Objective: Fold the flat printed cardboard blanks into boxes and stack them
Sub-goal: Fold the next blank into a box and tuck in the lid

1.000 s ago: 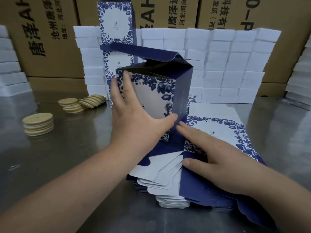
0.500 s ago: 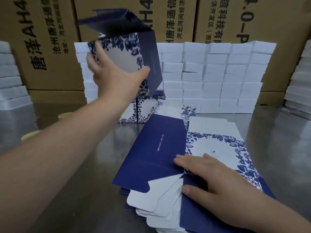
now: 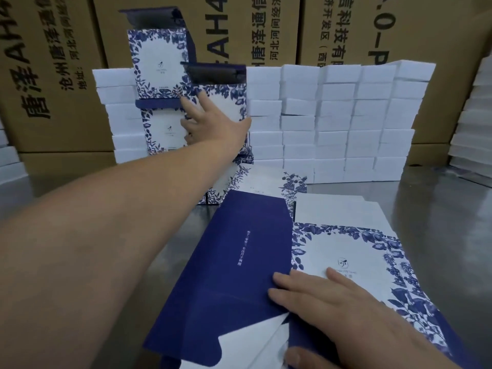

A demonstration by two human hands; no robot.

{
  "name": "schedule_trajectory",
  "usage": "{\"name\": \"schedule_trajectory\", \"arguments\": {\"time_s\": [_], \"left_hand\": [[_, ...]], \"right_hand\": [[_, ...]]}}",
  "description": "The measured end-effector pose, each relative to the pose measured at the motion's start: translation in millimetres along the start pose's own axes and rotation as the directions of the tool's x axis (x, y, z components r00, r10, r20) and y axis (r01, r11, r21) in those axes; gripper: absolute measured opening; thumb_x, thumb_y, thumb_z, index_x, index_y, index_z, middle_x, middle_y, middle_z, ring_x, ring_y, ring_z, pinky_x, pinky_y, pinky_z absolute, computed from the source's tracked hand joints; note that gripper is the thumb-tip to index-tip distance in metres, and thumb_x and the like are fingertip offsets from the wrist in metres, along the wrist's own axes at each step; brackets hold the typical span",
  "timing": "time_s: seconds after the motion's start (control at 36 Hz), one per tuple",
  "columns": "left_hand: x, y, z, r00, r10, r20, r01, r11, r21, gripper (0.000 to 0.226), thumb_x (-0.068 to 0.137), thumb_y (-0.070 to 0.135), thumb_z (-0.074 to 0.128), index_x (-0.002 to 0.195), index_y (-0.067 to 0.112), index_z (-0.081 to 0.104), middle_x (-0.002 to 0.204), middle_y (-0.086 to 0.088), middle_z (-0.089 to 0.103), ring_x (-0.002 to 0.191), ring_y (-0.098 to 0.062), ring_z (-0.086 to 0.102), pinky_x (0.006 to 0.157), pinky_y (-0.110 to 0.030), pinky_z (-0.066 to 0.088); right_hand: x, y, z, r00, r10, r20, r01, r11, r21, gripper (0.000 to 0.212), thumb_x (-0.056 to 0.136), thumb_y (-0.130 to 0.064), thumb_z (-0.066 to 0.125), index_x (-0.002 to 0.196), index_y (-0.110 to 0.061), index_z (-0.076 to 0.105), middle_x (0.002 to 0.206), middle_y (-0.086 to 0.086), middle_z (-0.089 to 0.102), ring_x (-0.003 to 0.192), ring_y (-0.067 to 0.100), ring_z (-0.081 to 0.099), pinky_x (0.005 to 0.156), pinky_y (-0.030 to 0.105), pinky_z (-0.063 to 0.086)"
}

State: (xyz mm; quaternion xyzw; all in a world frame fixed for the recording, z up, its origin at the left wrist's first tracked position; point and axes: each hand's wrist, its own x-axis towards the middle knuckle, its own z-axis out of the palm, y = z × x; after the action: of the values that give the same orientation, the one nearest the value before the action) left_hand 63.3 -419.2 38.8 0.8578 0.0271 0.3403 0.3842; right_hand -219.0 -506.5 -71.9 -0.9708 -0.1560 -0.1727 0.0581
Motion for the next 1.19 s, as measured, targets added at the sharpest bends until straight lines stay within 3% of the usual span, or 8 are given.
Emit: {"name": "schedule_trajectory", "arguments": {"time_s": [0.17,0.31,0.58,0.81,0.92,0.97,1.06,1.19], "left_hand": [[-4.9,-6.5,16.4,0.997,0.060,-0.043,-0.055,0.992,0.118,0.083,0.077,0.057,0.063,0.139,0.016,0.025,0.154,-0.012,0.005,0.141,-0.036,0.009,0.110,-0.053,0.012],[-14.8,-18.1,20.5,0.973,0.224,-0.060,-0.202,0.944,0.263,0.061,0.083,0.056,0.056,0.120,0.010,0.044,0.128,-0.011,0.041,0.116,-0.029,0.039,0.097,-0.041,0.031],[-16.7,-41.5,27.0,0.901,0.362,0.239,-0.419,0.868,0.265,0.038,0.092,0.033,0.048,0.125,0.013,0.046,0.126,-0.011,0.047,0.113,-0.030,0.046,0.092,-0.042,0.035],[-10.7,-49.4,30.3,0.894,0.279,0.350,-0.377,0.891,0.253,0.048,0.098,0.041,0.025,0.134,0.016,0.045,0.136,-0.012,0.040,0.121,-0.031,0.042,0.100,-0.042,0.031],[-11.7,-52.8,28.6,0.849,0.264,0.458,-0.365,0.920,0.146,0.047,0.099,0.039,0.019,0.128,0.018,0.050,0.137,-0.011,0.042,0.123,-0.031,0.041,0.102,-0.042,0.033],[-14.8,-54.8,25.6,0.809,0.245,0.534,-0.325,0.944,0.059,0.043,0.100,0.036,0.016,0.125,0.021,0.048,0.137,-0.011,0.043,0.127,-0.031,0.039,0.106,-0.044,0.029],[-20.4,-58.2,19.8,0.778,0.216,0.590,-0.263,0.965,-0.006,0.049,0.102,0.039,0.013,0.146,0.023,0.027,0.153,-0.004,0.026,0.140,-0.024,0.022,0.114,-0.040,0.015],[-30.4,-64.4,7.4,0.858,0.173,0.483,-0.086,0.977,-0.196,0.056,0.099,0.050,0.016,0.140,0.021,0.041,0.142,-0.004,0.044,0.115,-0.016,0.043,0.096,-0.029,0.026]], "right_hand": [[0.5,0.1,0.9,1.000,-0.003,-0.006,0.003,1.000,-0.025,0.066,0.097,-0.051,-0.007,0.110,-0.048,0.058,0.113,-0.028,0.062,0.102,-0.011,0.059,0.070,0.014,0.050],[2.0,0.7,-0.3,0.998,-0.029,-0.060,0.024,0.996,-0.085,0.076,0.097,-0.048,-0.008,0.095,-0.051,0.067,0.110,-0.029,0.063,0.099,-0.012,0.060,0.067,0.014,0.050],[1.1,2.7,2.9,0.994,-0.042,-0.104,0.029,0.992,-0.121,0.076,0.097,-0.046,-0.009,0.093,-0.054,0.066,0.109,-0.031,0.062,0.097,-0.013,0.060,0.073,0.017,0.052],[2.2,1.9,3.5,1.000,-0.006,-0.012,0.005,0.997,-0.073,0.048,0.096,-0.046,-0.012,0.117,-0.042,0.031,0.112,-0.035,0.059,0.100,-0.016,0.057,0.073,0.010,0.048],[2.4,3.8,1.8,1.000,-0.002,0.012,0.003,0.997,-0.080,0.068,0.097,-0.046,-0.010,0.108,-0.051,0.057,0.110,-0.032,0.061,0.099,-0.014,0.059,0.073,0.015,0.051],[2.7,4.1,0.2,1.000,-0.001,0.012,0.002,0.997,-0.081,0.063,0.097,-0.046,-0.010,0.113,-0.049,0.050,0.111,-0.033,0.060,0.100,-0.015,0.058,0.072,0.012,0.050],[2.3,4.8,-1.6,1.000,0.006,0.019,-0.005,0.998,-0.070,0.072,0.097,-0.047,-0.009,0.103,-0.053,0.062,0.111,-0.032,0.061,0.100,-0.014,0.058,0.070,0.013,0.050],[-2.6,5.6,-2.4,1.000,-0.006,0.013,0.007,0.997,-0.082,0.074,0.096,-0.050,-0.008,0.100,-0.050,0.066,0.113,-0.029,0.062,0.102,-0.012,0.058,0.075,0.019,0.052]]}}
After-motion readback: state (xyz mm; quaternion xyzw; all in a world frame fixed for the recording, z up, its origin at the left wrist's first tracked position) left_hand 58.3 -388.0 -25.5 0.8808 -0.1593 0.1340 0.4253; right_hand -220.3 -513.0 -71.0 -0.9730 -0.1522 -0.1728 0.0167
